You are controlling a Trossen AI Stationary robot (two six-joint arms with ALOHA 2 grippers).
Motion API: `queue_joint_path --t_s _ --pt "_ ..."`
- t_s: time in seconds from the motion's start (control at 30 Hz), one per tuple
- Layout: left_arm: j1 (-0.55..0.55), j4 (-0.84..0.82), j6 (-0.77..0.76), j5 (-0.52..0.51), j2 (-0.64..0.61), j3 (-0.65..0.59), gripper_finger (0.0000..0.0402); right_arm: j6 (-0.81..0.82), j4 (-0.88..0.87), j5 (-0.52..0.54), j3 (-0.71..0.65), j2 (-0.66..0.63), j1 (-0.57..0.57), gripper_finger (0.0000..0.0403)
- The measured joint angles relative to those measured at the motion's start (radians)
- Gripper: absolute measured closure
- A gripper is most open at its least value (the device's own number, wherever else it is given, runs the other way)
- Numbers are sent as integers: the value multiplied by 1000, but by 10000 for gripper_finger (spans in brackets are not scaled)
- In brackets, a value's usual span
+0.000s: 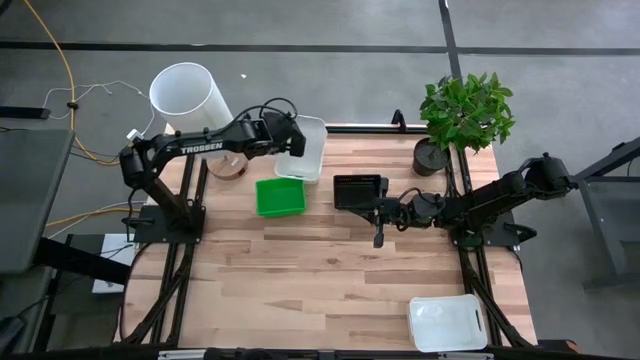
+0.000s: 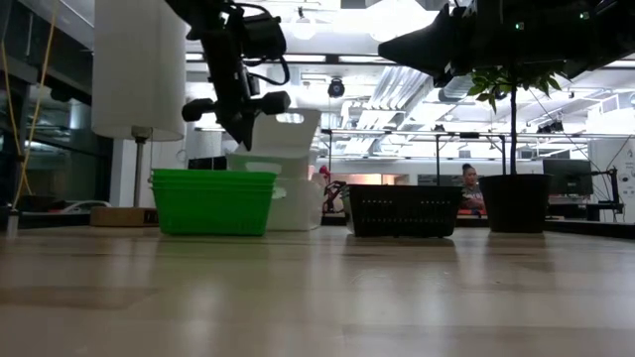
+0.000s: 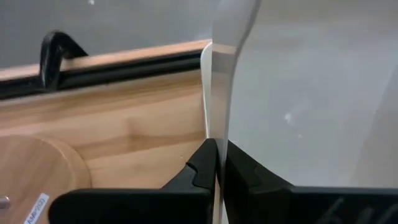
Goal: Stack baskets by color
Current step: Stack the bottom-left white bin on the top white bin, then stack the bottom white bin on the white bin
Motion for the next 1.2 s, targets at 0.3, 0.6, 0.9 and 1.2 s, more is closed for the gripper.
queue_joint_path --t_s 0.3,0.6,0.9,1.2 --pt "23 -5 64 73 0 0 401 0 0 0 0 0 0 403" --pt "22 -5 113 91 0 0 386 0 0 0 0 0 0 403" --pt "22 42 142 95 0 1 327 0 0 0 0 0 0 403" --pt "21 136 208 184 -19 1 262 -4 0 0 0 0 0 403"
